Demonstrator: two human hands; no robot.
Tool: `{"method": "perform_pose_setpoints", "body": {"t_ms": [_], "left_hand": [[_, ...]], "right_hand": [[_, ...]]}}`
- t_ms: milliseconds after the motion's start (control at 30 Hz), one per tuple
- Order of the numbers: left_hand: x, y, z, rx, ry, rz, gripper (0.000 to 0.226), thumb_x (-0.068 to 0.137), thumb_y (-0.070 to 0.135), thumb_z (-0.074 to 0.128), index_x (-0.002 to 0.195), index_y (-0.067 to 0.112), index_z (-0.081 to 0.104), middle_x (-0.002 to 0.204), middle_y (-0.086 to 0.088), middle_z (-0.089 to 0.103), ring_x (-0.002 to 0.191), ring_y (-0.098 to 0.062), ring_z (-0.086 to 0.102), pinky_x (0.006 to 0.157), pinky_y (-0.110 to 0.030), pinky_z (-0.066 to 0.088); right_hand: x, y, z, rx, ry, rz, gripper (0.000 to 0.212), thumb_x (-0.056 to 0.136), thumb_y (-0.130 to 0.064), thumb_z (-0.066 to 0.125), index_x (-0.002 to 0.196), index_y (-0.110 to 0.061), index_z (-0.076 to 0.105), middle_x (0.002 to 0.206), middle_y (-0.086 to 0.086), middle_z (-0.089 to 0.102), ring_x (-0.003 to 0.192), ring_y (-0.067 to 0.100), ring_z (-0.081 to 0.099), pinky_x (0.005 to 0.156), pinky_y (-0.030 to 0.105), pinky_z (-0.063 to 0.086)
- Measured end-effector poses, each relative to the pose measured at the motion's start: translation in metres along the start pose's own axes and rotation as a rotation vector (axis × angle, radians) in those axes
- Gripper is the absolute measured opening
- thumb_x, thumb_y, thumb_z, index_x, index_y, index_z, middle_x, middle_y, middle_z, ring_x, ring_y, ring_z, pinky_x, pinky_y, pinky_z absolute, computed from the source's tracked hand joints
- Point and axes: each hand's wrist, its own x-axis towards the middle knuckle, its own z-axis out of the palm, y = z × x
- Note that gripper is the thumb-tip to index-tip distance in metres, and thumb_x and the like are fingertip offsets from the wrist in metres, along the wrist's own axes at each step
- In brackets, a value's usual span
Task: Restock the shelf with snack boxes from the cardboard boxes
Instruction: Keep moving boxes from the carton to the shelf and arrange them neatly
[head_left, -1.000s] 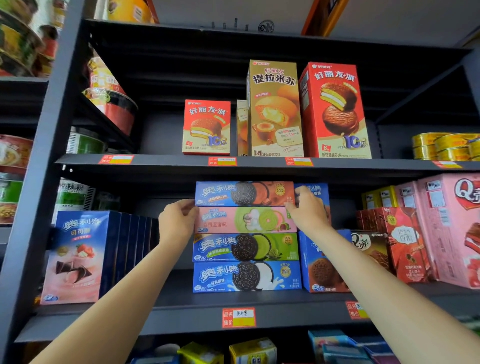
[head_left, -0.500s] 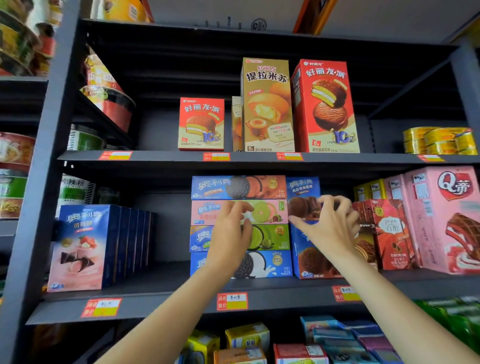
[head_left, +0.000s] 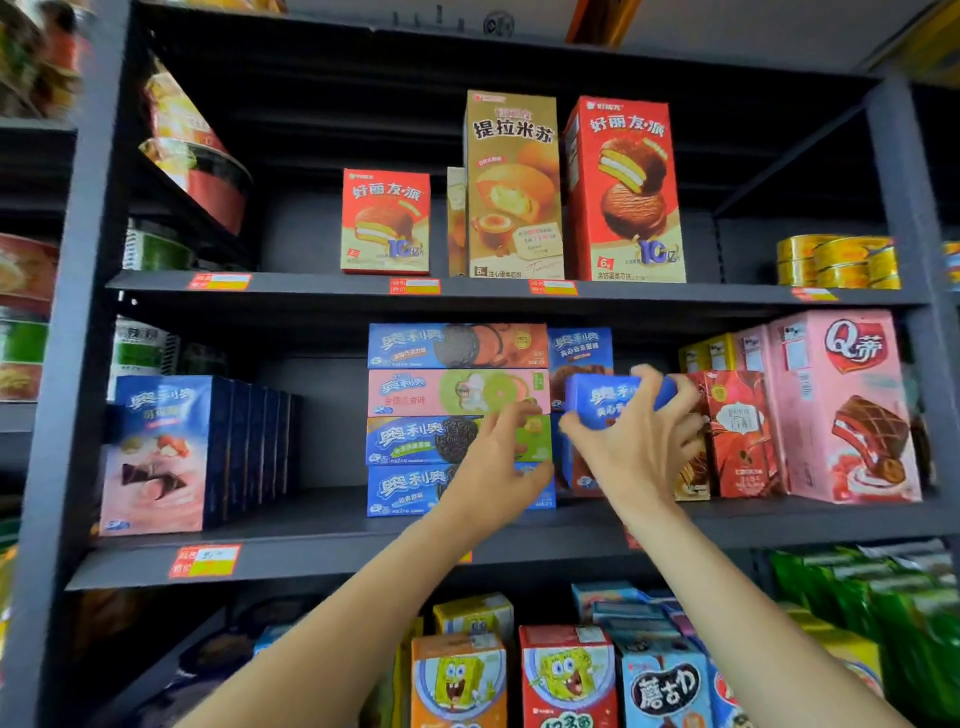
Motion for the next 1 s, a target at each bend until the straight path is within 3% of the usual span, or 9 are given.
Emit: {"method": "perform_pose_setpoints", "body": {"t_ms": [100, 233, 400, 500, 600, 667, 833, 933, 1000], "left_hand": [[-0.015, 0.008, -0.026, -0.121, 0.083, 0.074, 0.053, 0.079, 0.019, 0.062, 0.124, 0.030, 0.036, 0.124, 0.008, 0.043, 0.096, -0.011, 0.054, 0.082, -0.024, 0.051], [-0.047, 0.002, -0.075, -0.165, 0.264, 0.076, 0.052, 0.073, 0.031, 0.061, 0.120, 0.032, 0.038, 0.117, 0.021, 0.050, 0.100, 0.001, 0.057, 0.073, -0.009, 0.048], [-0.090, -0.030, -0.142, -0.070, 0.332, -0.044, 0.047, 0.068, 0.044, 0.055, 0.112, 0.040, 0.039, 0.113, 0.015, 0.055, 0.092, 0.002, 0.059, 0.072, -0.017, 0.052], [-0.098, -0.053, -0.164, 0.056, 0.300, -0.214, 0.047, 0.074, 0.030, 0.056, 0.118, 0.024, 0.039, 0.109, 0.014, 0.057, 0.084, 0.008, 0.060, 0.075, -0.013, 0.049], [-0.094, -0.076, -0.176, 0.153, 0.234, -0.400, 0.053, 0.087, 0.015, 0.060, 0.133, 0.009, 0.034, 0.123, -0.005, 0.058, 0.103, -0.017, 0.060, 0.092, -0.036, 0.048], [-0.086, -0.085, -0.178, 0.192, 0.196, -0.445, 0.058, 0.088, 0.011, 0.060, 0.137, 0.007, 0.030, 0.129, -0.011, 0.054, 0.109, -0.025, 0.058, 0.096, -0.042, 0.046], [-0.068, -0.100, -0.169, 0.409, 0.180, -0.463, 0.070, 0.089, 0.014, 0.059, 0.145, 0.009, 0.017, 0.134, -0.016, 0.050, 0.114, -0.031, 0.055, 0.091, -0.033, 0.042], [-0.064, -0.108, -0.161, 0.521, 0.197, -0.466, 0.069, 0.092, 0.015, 0.055, 0.146, 0.010, 0.013, 0.118, -0.020, 0.060, 0.105, -0.035, 0.058, 0.077, -0.032, 0.040], [-0.061, -0.115, -0.159, 0.553, 0.207, -0.489, 0.070, 0.092, 0.015, 0.054, 0.147, 0.011, 0.010, 0.113, -0.020, 0.062, 0.103, -0.036, 0.058, 0.077, -0.034, 0.041]], "right_hand": [[-0.016, -0.033, -0.018, 0.163, 0.063, -0.131, 0.079, 0.065, -0.047, 0.072, 0.130, -0.016, 0.038, 0.140, 0.013, 0.024, 0.115, 0.038, 0.037, 0.092, 0.047, 0.035], [-0.058, -0.094, -0.015, 0.356, 0.009, -0.266, 0.078, 0.063, -0.054, 0.067, 0.127, -0.020, 0.040, 0.137, 0.011, 0.029, 0.118, 0.034, 0.038, 0.093, 0.048, 0.038], [-0.101, -0.155, 0.018, 0.382, -0.225, -0.337, 0.079, 0.069, -0.055, 0.068, 0.132, -0.021, 0.036, 0.139, 0.009, 0.024, 0.121, 0.032, 0.034, 0.095, 0.044, 0.037], [-0.118, -0.166, 0.045, 0.398, -0.414, -0.377, 0.070, 0.075, -0.049, 0.068, 0.133, -0.024, 0.037, 0.137, 0.007, 0.025, 0.122, 0.030, 0.032, 0.098, 0.038, 0.034], [-0.125, -0.161, 0.067, 0.372, -0.556, -0.458, 0.062, 0.085, -0.029, 0.065, 0.137, -0.022, 0.032, 0.136, 0.006, 0.025, 0.122, 0.029, 0.034, 0.098, 0.036, 0.039], [-0.120, -0.158, 0.076, 0.338, -0.566, -0.498, 0.065, 0.087, -0.019, 0.064, 0.140, -0.020, 0.027, 0.139, 0.006, 0.024, 0.125, 0.027, 0.035, 0.099, 0.036, 0.041], [-0.100, -0.151, 0.092, 0.188, -0.552, -0.609, 0.063, 0.090, -0.013, 0.059, 0.143, -0.009, 0.024, 0.143, 0.007, 0.027, 0.130, 0.024, 0.033, 0.101, 0.032, 0.037], [-0.092, -0.148, 0.099, 0.044, -0.455, -0.697, 0.057, 0.092, -0.017, 0.058, 0.141, -0.009, 0.030, 0.146, 0.006, 0.024, 0.127, 0.027, 0.029, 0.101, 0.035, 0.033], [-0.088, -0.149, 0.105, -0.045, -0.383, -0.741, 0.054, 0.090, -0.017, 0.060, 0.138, -0.010, 0.037, 0.145, 0.006, 0.027, 0.124, 0.029, 0.031, 0.096, 0.038, 0.034]]}}
